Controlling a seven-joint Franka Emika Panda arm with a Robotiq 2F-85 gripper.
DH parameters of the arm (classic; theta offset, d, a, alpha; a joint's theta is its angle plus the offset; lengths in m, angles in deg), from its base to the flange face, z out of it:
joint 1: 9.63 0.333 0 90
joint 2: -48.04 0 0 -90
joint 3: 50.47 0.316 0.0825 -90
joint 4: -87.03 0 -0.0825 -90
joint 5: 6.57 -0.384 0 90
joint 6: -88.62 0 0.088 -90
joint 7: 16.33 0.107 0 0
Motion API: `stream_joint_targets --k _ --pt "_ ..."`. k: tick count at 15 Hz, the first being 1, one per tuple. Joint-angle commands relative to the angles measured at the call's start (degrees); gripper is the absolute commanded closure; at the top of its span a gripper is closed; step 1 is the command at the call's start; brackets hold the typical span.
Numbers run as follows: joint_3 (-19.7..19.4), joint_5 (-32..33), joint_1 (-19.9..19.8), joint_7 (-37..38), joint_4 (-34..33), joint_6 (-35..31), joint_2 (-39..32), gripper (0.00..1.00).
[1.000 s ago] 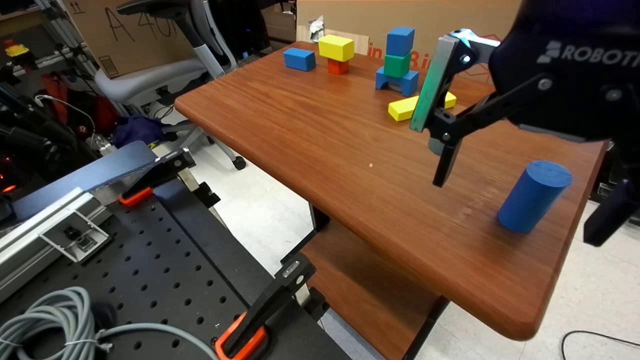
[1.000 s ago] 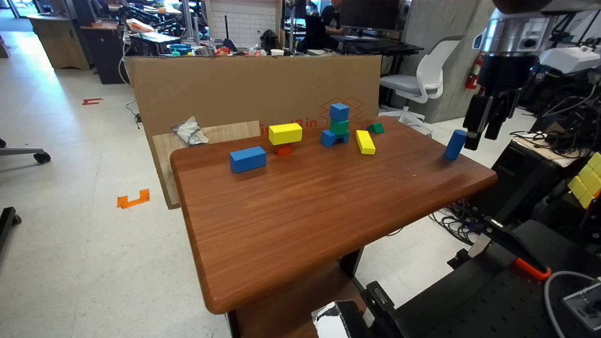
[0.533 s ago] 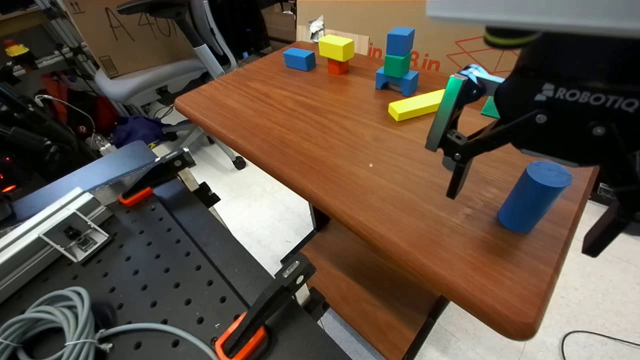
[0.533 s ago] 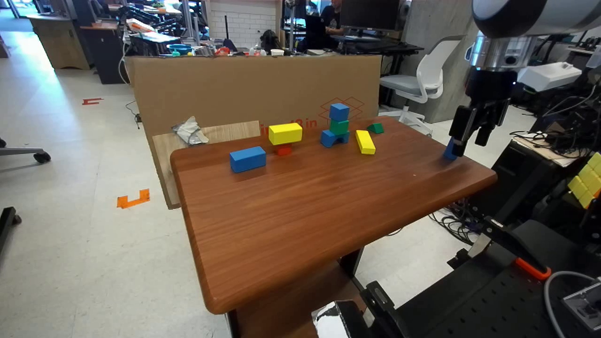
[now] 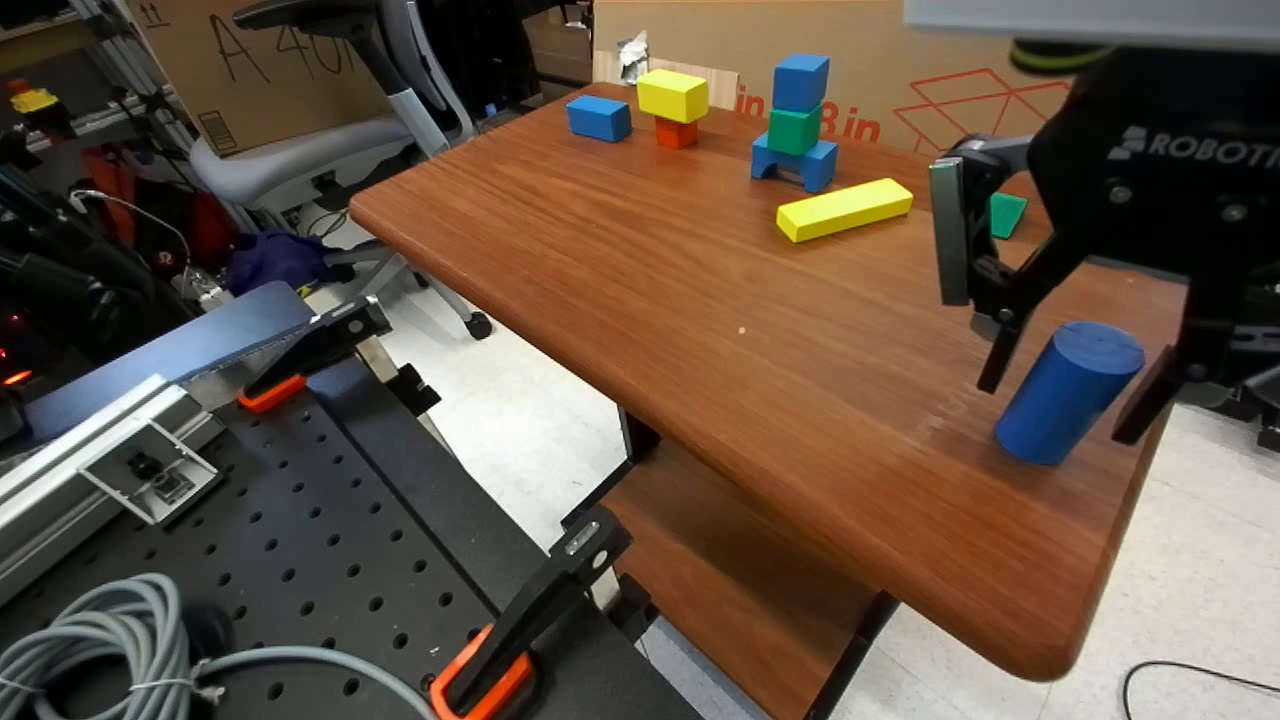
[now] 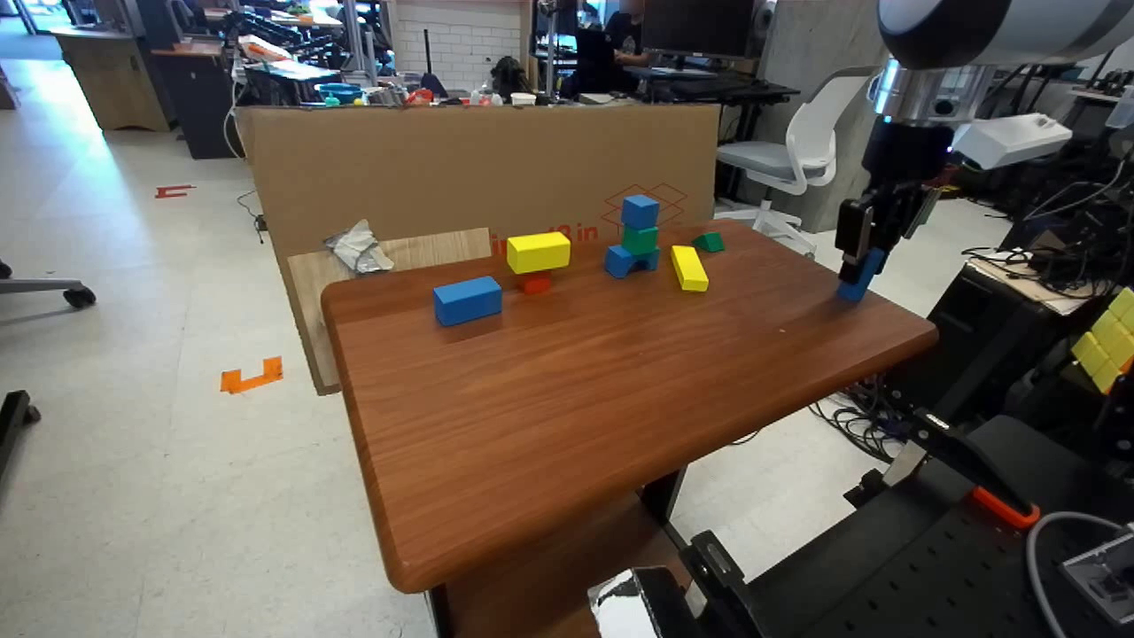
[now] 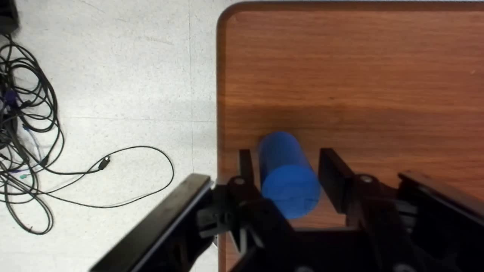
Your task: Pick up the blue cylindrical block from the table and move it to the left.
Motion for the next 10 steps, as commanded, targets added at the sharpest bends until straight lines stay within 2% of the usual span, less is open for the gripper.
stream_joint_targets --k 1,3,5,7,10 --pt "3.3 -2.7 -2.6 -2.2 0.1 -1.0 1.5 0.82" --pt "4.7 -4.7 -3.2 -3.5 1.0 0.0 3.5 0.92" --pt "6.1 -7.5 -3.9 -4.6 0.8 2.3 5.5 0.92" --pt "5.9 -8.4 -3.0 -2.8 -0.1 4.2 6.7 0.92" --pt "4.9 -6.8 -0.4 0.7 -0.3 5.6 8.2 0.92"
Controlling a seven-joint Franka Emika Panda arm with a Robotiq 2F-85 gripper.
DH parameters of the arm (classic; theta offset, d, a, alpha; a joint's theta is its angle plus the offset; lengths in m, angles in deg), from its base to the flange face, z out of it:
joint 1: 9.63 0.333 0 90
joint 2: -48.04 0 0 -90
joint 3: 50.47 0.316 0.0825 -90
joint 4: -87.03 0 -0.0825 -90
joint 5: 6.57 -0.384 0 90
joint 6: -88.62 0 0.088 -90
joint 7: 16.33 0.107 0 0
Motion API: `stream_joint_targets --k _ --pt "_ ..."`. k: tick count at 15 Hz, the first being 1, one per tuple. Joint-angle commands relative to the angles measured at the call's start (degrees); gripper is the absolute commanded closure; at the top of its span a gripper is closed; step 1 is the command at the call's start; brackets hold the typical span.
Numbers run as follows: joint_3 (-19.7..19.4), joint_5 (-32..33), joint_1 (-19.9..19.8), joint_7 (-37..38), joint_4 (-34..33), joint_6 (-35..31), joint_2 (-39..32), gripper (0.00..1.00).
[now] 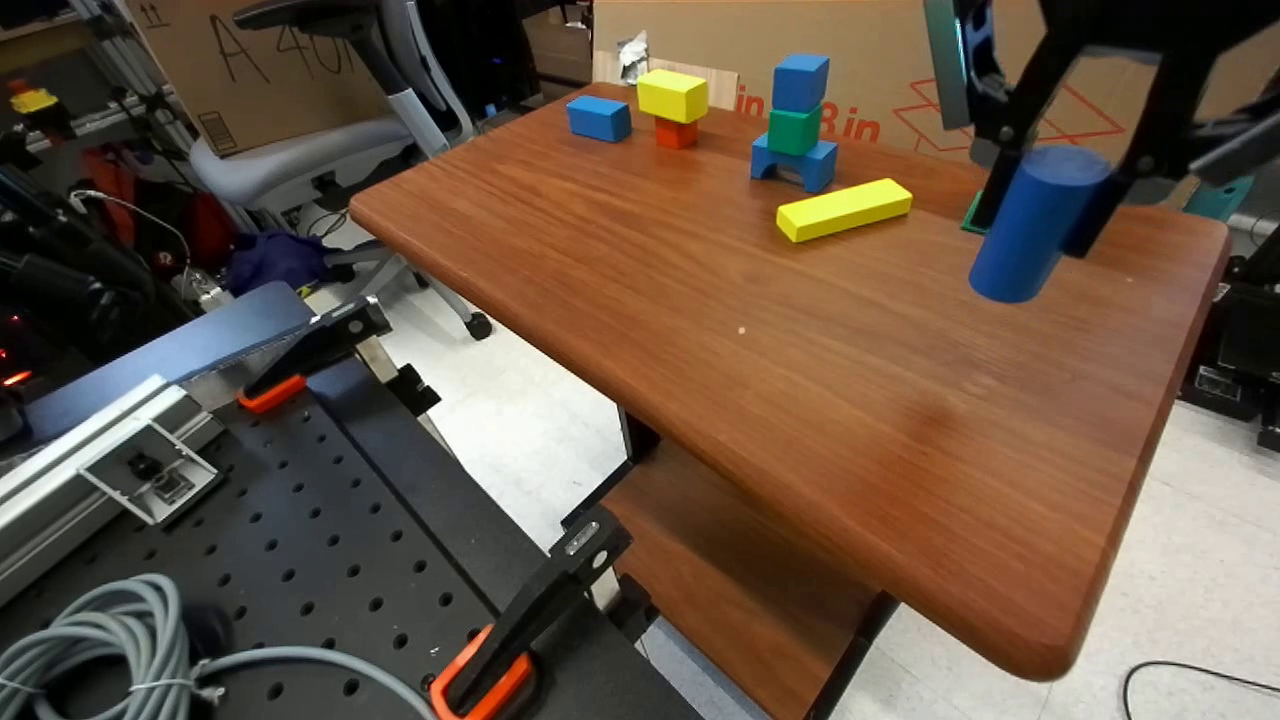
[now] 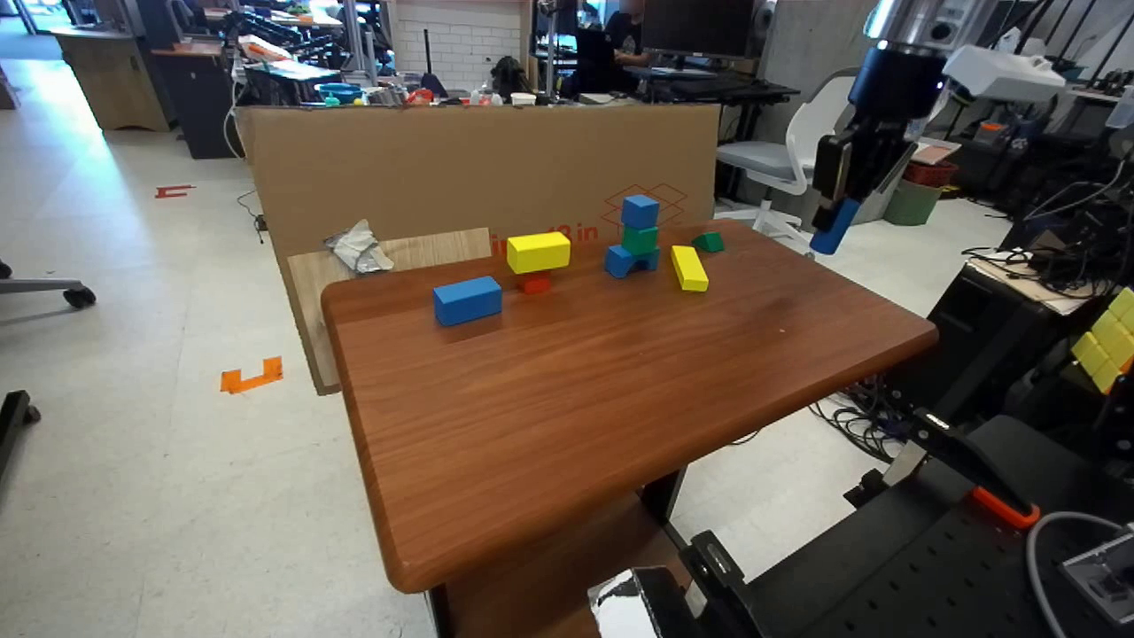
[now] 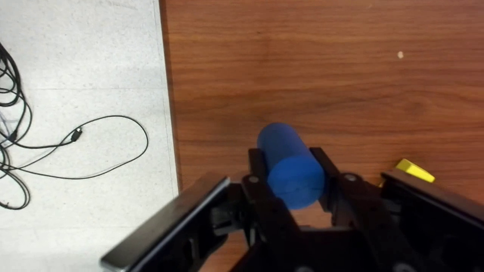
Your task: Pick up the blue cylindrical block from the table and move it to the left.
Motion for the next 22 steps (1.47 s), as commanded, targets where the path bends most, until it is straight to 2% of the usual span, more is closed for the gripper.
stream_joint_targets --k 1,5,13,22 --pt "-0.2 0.9 2.4 3.6 0.2 3.1 2.9 0.92" --pt "1.4 -0.5 5.1 4.5 1.7 5.4 5.5 0.92" --pt "5.9 -3.7 10.2 4.1 7.0 5.5 9.7 0.92" --pt "7.6 -2.6 13.5 3.6 17.4 -2.7 11.2 0.92"
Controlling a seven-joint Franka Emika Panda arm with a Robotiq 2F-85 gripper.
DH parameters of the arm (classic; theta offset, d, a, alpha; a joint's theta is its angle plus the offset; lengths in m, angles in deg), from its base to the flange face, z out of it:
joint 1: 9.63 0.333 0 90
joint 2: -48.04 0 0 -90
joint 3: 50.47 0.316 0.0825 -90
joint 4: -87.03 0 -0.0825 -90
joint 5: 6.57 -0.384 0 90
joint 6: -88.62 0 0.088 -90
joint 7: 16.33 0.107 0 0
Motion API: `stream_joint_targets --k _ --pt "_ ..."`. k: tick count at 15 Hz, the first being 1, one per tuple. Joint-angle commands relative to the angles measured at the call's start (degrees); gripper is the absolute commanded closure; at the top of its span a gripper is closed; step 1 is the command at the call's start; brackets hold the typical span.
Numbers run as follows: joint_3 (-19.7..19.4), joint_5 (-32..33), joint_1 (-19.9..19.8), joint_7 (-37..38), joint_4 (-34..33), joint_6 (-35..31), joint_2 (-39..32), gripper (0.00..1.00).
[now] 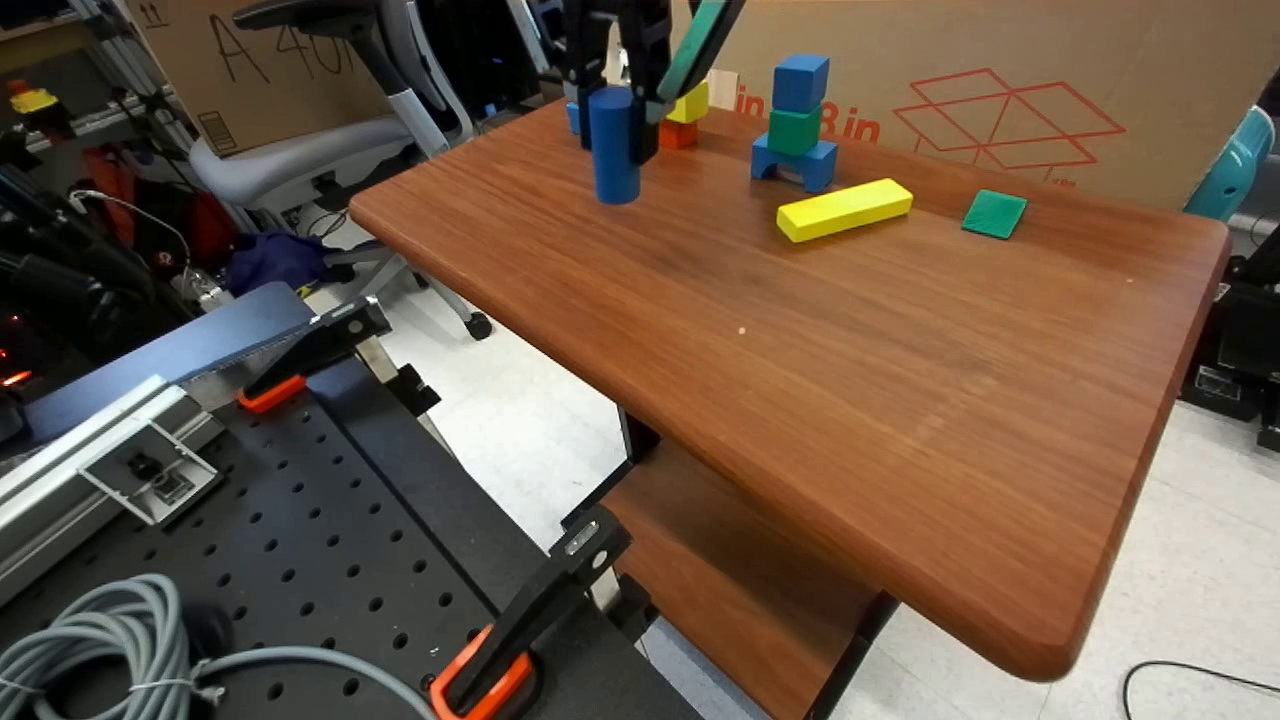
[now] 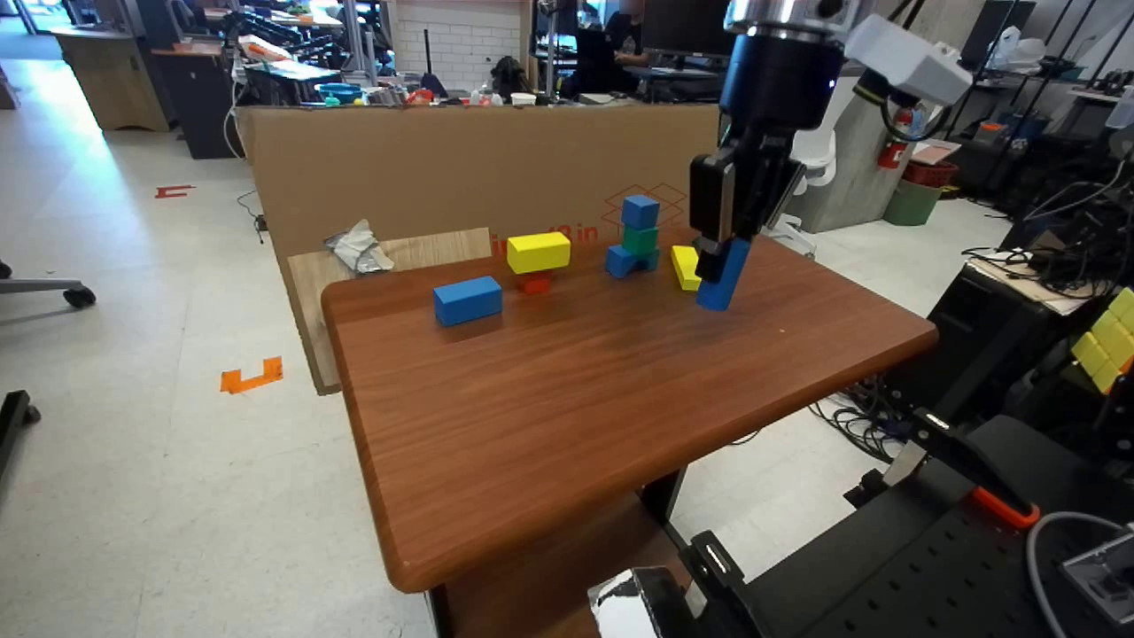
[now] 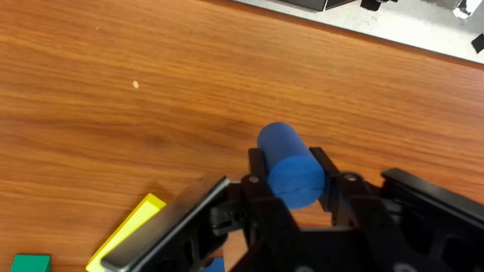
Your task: Pick up the blue cylindrical block from the table and move it to the left.
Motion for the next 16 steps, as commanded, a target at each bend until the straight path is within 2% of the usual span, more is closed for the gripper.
stream_joint_targets --k 1,5,10,16 --pt "0.6 0.2 1.1 -0.8 6.0 -4.7 3.0 0.92" --pt "0.6 2.2 2.0 -0.8 8.5 -9.7 2.2 0.92" --pt "0.9 2.4 1.4 -2.6 9.8 -14.2 0.7 0.92" --pt "0.7 3.3 1.2 -3.1 10.4 -15.9 -1.3 0.92"
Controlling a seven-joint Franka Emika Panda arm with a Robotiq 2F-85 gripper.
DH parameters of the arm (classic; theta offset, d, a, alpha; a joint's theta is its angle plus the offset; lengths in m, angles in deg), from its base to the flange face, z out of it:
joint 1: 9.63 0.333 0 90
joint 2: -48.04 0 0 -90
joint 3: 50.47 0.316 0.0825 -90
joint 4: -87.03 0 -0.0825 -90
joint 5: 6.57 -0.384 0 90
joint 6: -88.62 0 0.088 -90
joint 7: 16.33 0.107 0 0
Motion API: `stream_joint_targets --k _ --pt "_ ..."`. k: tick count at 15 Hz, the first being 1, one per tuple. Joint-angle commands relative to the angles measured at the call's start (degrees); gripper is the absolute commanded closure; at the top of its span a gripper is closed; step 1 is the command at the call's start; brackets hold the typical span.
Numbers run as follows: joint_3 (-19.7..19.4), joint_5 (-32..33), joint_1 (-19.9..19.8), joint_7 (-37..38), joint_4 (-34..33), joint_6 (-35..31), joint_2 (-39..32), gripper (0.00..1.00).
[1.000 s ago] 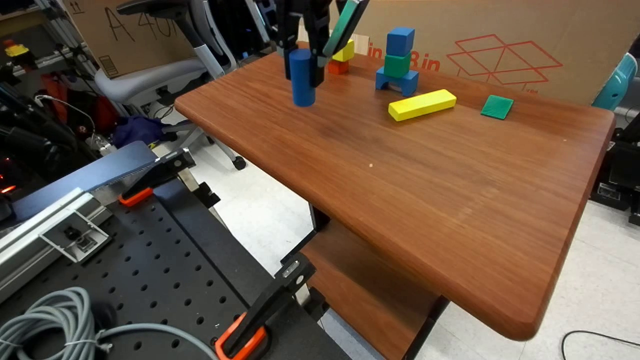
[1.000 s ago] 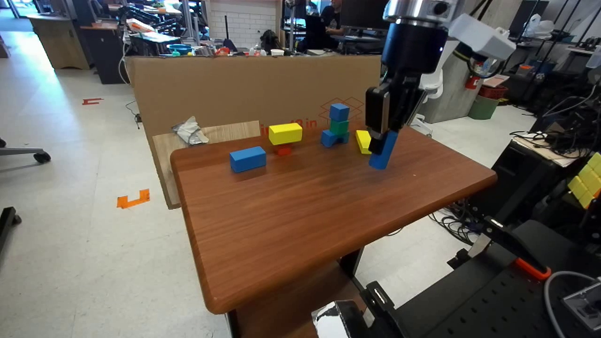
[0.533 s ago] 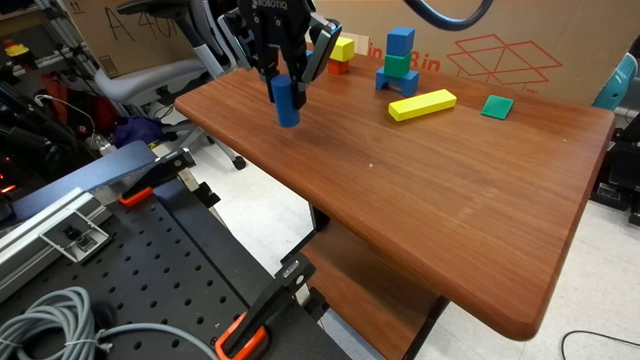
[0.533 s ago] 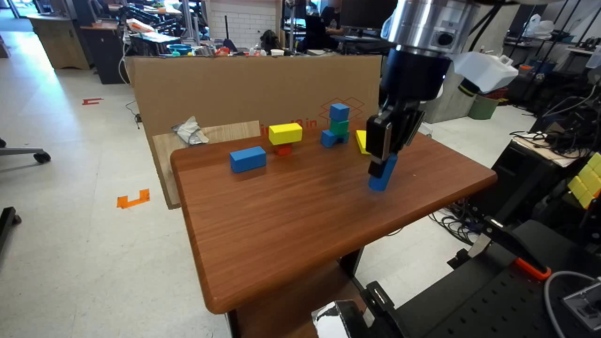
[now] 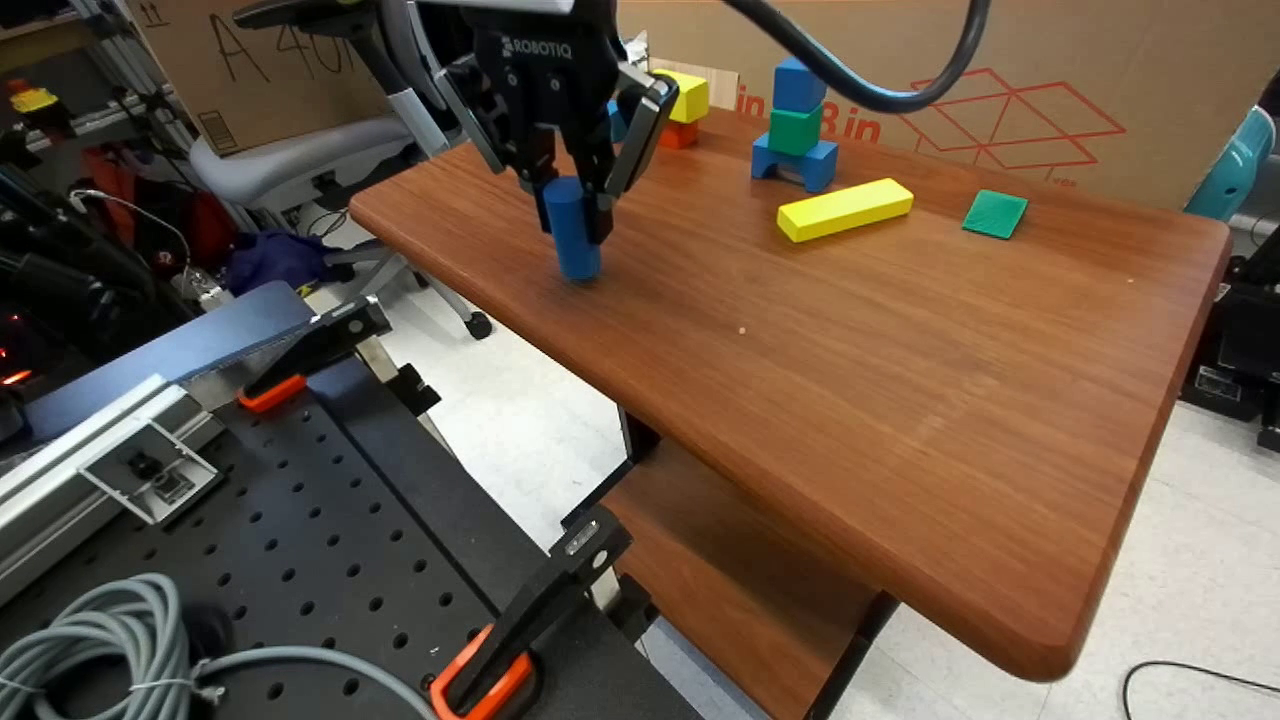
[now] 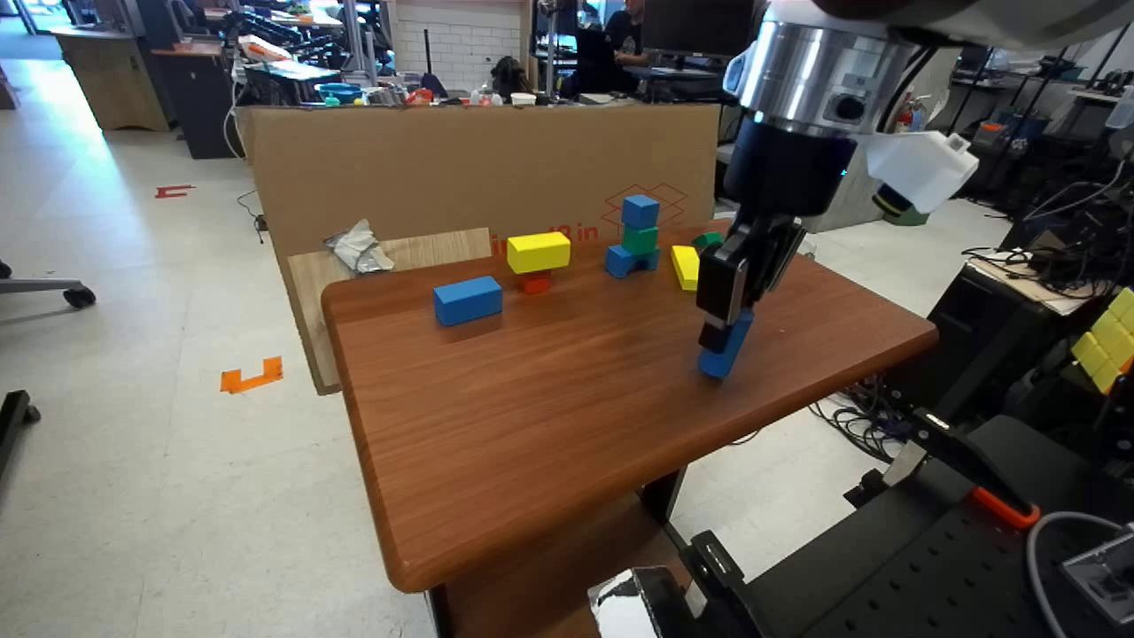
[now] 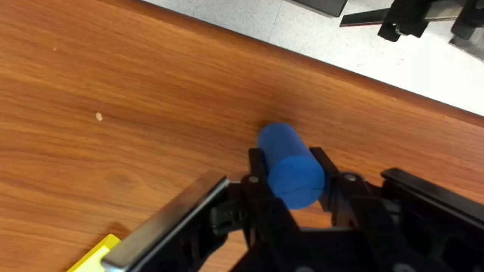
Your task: Pick up the blue cylindrical block from the table and move it to the left.
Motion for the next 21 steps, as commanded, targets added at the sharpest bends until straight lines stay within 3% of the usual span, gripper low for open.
stream_joint_targets --k 1,3,4,6,10,11,14,19,20,21 --pt "-0.1 2.3 -0.4 -0.2 0.8 -2.6 -1.1 0.92" --pt "-0.4 3.8 -0.2 0.2 0.7 -2.3 -1.4 0.92" --pt "-0.6 4.7 -0.2 0.2 0.7 -2.1 -1.1 0.42" --pt "-0.6 5.7 -0.4 -0.2 0.8 -2.3 -0.3 0.34" --pt "-1.5 7.4 -0.9 0.1 -0.4 1.2 3.2 0.04" --pt "-1.6 6.7 -1.3 0.1 -1.2 3.3 4.6 0.0" --pt "-2.4 4.1 -2.2 0.2 -5.4 12.4 8.8 0.0" --pt "-5.6 7.2 -1.9 6.4 -13.1 26.8 13.6 0.0" --pt "-5.3 5.7 -1.3 3.8 -10.9 21.4 12.4 0.0" --pt "-5.7 5.9 -1.4 4.6 -12.0 23.9 13.3 0.0"
